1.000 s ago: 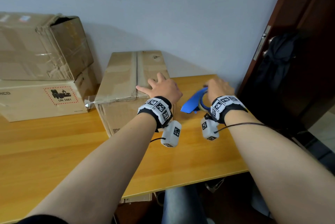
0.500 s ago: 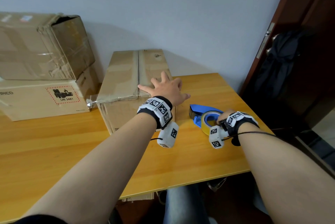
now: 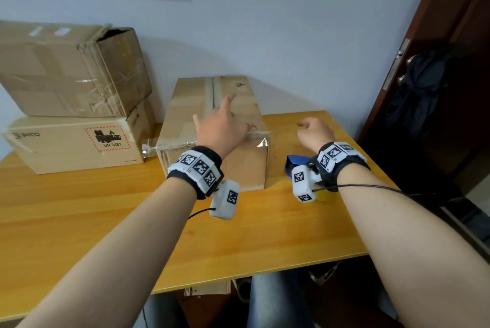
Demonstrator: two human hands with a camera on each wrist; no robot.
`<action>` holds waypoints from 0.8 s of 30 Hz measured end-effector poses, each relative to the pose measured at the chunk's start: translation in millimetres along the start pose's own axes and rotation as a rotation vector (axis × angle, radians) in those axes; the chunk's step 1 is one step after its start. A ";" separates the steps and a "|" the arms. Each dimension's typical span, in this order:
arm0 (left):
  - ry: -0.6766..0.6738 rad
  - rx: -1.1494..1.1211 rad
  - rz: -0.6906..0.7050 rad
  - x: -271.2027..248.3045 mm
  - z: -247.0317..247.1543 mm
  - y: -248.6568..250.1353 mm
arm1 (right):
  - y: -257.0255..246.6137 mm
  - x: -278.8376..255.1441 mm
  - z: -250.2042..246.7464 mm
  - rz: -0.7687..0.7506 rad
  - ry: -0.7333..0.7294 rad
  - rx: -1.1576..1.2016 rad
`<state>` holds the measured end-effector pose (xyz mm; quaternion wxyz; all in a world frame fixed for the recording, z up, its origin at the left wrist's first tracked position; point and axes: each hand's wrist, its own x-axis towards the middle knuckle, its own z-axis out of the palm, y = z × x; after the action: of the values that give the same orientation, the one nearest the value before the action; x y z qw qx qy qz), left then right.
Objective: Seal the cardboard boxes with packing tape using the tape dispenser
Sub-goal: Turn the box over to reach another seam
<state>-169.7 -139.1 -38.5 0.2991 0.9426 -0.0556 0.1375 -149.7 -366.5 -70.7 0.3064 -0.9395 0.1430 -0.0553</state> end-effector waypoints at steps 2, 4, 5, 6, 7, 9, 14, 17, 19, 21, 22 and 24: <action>0.039 -0.016 -0.039 -2.5 -12.5 -22.8 | -31.4 -9.9 -2.1 -0.172 0.043 0.110; 0.066 -0.017 -0.075 -7.1 -25.8 -45.7 | -61.5 -22.6 -1.6 -0.326 0.043 0.157; 0.064 -0.011 -0.089 -9.7 -31.9 -54.7 | -75.7 -30.0 0.2 -0.387 0.026 0.166; 0.060 0.000 -0.103 -12.2 -37.0 -63.0 | -88.7 -37.0 3.5 -0.445 -0.003 0.170; 0.054 0.017 -0.113 -13.6 -40.7 -71.2 | -100.0 -43.8 8.5 -0.492 -0.037 0.165; 0.018 0.044 -0.132 -15.4 -45.7 -84.7 | -114.9 -51.6 21.7 -0.537 -0.103 0.110; 0.014 -0.061 -0.169 -15.0 -45.3 -104.6 | -120.4 -49.0 54.7 -0.504 -0.105 -0.048; 0.065 -0.059 -0.172 -15.1 -43.1 -105.2 | -118.7 -45.3 61.9 -0.493 -0.055 -0.064; 0.072 -0.053 -0.178 -14.7 -42.7 -102.9 | -117.3 -43.6 63.1 -0.493 -0.046 -0.055; 0.070 -0.047 -0.182 -12.6 -42.9 -102.1 | -115.7 -43.0 63.4 -0.499 -0.043 -0.049; 0.071 -0.038 -0.176 -12.2 -42.3 -102.0 | -114.5 -42.9 63.9 -0.500 -0.045 -0.042; 0.083 -0.025 -0.146 -14.1 -40.3 -101.1 | -112.2 -43.1 64.6 -0.499 -0.047 -0.027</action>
<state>-173.4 -33.1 -66.5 0.3221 0.9338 0.0238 0.1538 -152.0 -230.7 -57.1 0.2740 -0.9507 -0.1001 -0.1054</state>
